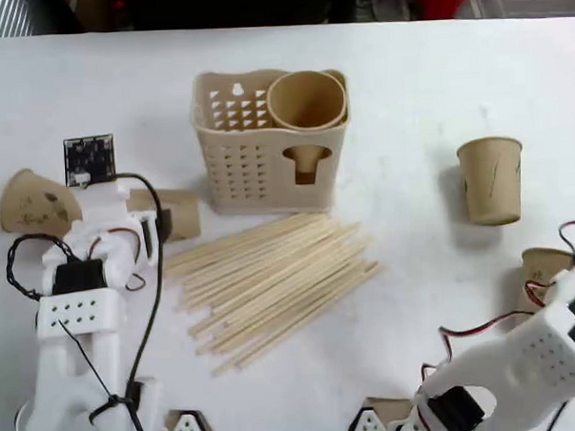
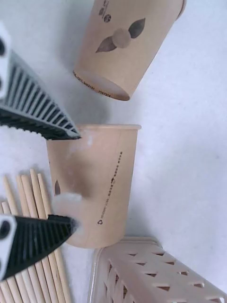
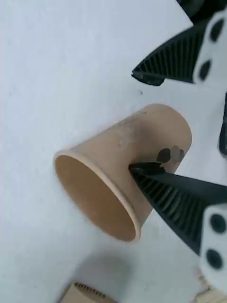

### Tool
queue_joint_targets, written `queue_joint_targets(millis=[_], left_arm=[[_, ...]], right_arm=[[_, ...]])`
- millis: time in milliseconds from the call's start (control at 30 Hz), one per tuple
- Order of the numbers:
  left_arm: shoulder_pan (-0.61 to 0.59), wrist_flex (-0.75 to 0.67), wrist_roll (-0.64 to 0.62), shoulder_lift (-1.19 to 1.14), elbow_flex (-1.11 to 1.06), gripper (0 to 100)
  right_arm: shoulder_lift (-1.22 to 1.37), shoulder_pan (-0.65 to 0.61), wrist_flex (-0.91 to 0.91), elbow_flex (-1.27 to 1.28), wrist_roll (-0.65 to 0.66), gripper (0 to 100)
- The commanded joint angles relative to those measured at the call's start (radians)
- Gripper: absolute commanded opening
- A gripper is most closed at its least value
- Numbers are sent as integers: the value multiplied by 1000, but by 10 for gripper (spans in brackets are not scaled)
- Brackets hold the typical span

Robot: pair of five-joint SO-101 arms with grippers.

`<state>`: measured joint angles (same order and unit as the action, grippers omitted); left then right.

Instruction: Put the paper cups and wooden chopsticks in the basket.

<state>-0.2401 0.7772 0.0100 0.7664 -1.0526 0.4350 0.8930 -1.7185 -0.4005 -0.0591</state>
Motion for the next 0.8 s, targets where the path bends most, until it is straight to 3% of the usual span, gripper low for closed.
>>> queue_joint_targets(millis=[0,267,567,767], left_arm=[[12,-20,-15,-4,3,256],[13,-20,-15,-2,3,256],[13,-20,-15,-2,3,256],[12,-20,-15,-1,3,256]], right_arm=[[21,-45,-1,-60,-86,286],[31,-65,-1,-241,-184,286],[44,-110,1,-244,-184,288],[214,-65,4,-244,-173,289]])
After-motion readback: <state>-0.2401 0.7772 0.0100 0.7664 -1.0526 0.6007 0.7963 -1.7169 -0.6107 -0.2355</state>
